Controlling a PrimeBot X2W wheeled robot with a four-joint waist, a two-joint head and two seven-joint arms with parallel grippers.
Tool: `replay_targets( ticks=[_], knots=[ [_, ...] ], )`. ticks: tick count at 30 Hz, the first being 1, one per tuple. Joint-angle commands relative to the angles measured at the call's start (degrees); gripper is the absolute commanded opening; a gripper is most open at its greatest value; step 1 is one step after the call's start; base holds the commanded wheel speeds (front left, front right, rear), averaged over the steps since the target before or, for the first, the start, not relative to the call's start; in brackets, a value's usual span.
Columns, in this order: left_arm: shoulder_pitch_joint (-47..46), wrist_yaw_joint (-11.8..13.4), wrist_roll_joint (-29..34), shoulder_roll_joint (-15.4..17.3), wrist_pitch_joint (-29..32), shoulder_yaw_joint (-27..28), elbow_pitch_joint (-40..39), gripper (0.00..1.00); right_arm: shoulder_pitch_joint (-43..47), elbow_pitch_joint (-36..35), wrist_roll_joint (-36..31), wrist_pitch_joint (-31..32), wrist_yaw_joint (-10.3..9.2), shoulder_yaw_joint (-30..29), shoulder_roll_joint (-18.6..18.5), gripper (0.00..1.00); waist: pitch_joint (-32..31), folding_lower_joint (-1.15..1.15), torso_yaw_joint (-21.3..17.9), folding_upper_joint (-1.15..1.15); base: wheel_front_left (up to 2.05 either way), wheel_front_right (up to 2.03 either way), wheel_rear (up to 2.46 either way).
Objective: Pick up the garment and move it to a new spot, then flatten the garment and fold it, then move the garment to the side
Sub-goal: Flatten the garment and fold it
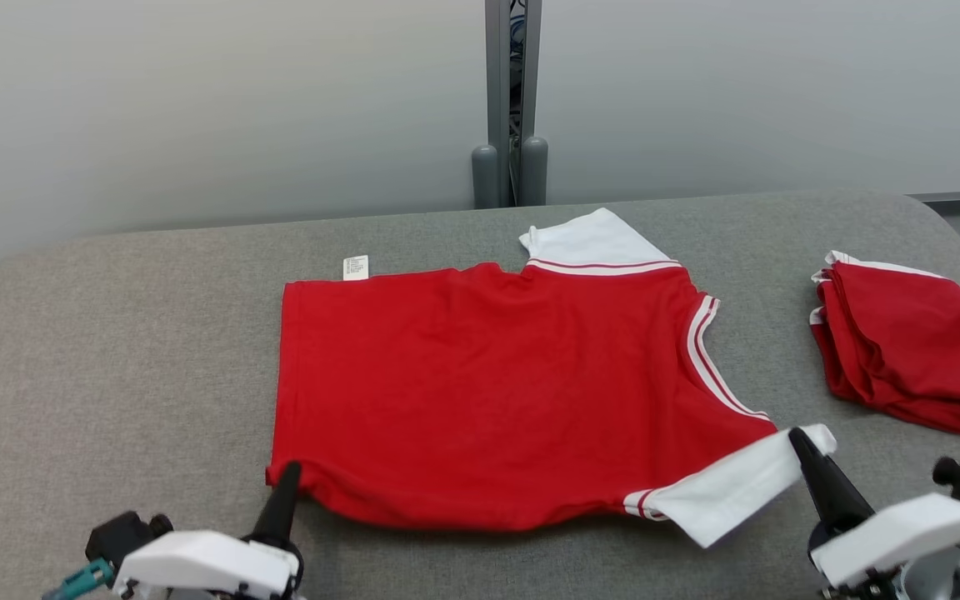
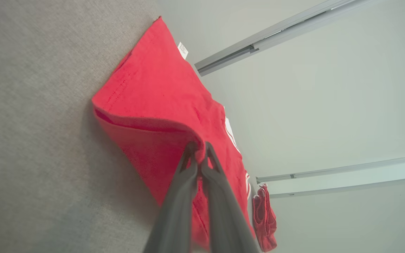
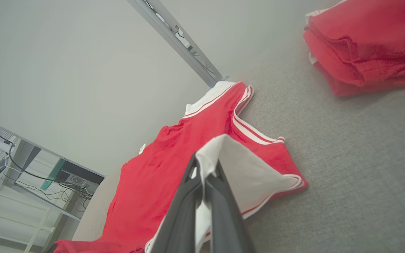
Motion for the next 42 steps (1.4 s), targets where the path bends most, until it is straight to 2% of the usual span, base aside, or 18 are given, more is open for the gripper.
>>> replay_targets(
  ticks=[1, 5, 15, 21, 28, 29, 30, 31, 32, 42],
  knots=[
    [-3.6, 0.31, -0.44, -0.32, 0.22, 0.69, 3.25, 0.0, -3.62, 3.34, -0.64, 0.41, 0.0, 0.26, -0.07, 0.0, 0.11, 0.0, -0.09, 0.0, 0.0, 0.0, 0.0],
    [-9.39, 0.5, -0.73, -1.74, -1.22, 2.11, 11.1, 0.0, -10.24, 11.08, -1.63, 0.7, 0.0, 0.78, 0.07, 0.0, 0.78, 0.0, -0.29, 0.0, 0.0, 0.0, 0.0],
    [-20.77, -1.9, 2.33, -3.02, -2.24, 0.45, 25.2, 0.0, -24.3, 26.67, -2.66, -0.3, 0.0, 4.87, 0.77, 0.0, 4.64, 0.0, -0.62, 0.0, 0.0, 0.0, 0.0],
    [-26.05, -3.8, 3.09, -3.45, -3.43, 0.53, 32.12, 0.0, -32.66, 35.3, -2.05, -1.85, 0.0, 8.73, 0.8, 0.0, 7.47, 0.0, -0.16, 0.0, 0.0, 0.0, 0.0],
    [-29.47, -4.91, 4.85, -3.84, -3.6, -1.33, 37.11, 0.0, -38.69, 42.67, -1.53, -3.43, 0.0, 11.86, 0.54, 0.0, 8.4, 0.0, 0.49, 0.0, 0.0, 0.0, 0.0],
    [-29.89, -5.21, 5.18, -3.85, -3.56, -1.65, 37.51, 0.22, -39.46, 43.59, -1.43, -3.9, 0.0, 12.08, 0.56, 0.05, 8.41, 0.0, 0.59, 0.0, 0.0, 0.0, 0.0],
    [-30.21, -5.32, 5.54, -3.79, -3.52, -1.89, 37.89, 0.44, -40.12, 44.34, -1.19, -4.27, 0.0, 12.31, 0.64, 0.28, 8.37, 0.0, 0.68, 0.0, 0.0, 0.0, 0.0],
    [-30.46, -5.44, 5.72, -3.76, -3.51, -2.15, 38.26, 0.75, -40.75, 44.91, -0.83, -4.54, 0.0, 12.58, 0.74, 0.62, 8.33, 0.0, 0.75, 0.0, 0.0, 0.0, 0.0],
    [-30.71, -5.66, 6.07, -3.64, -3.49, -2.4, 38.56, 1.0, -41.32, 45.18, -0.76, -5.23, 0.0, 13.02, 0.81, 1.0, 8.27, 0.0, 0.82, 0.0, 0.0, 0.0, 0.0],
    [-30.69, -6.48, 7.76, -2.19, -4.26, -3.53, 38.83, 1.0, -44.16, 44.59, 3.53, -12.45, 0.0, 15.23, 0.06, 1.0, 7.76, 0.0, 1.36, 0.0, 0.0, 0.0, 0.0]
  ],
)
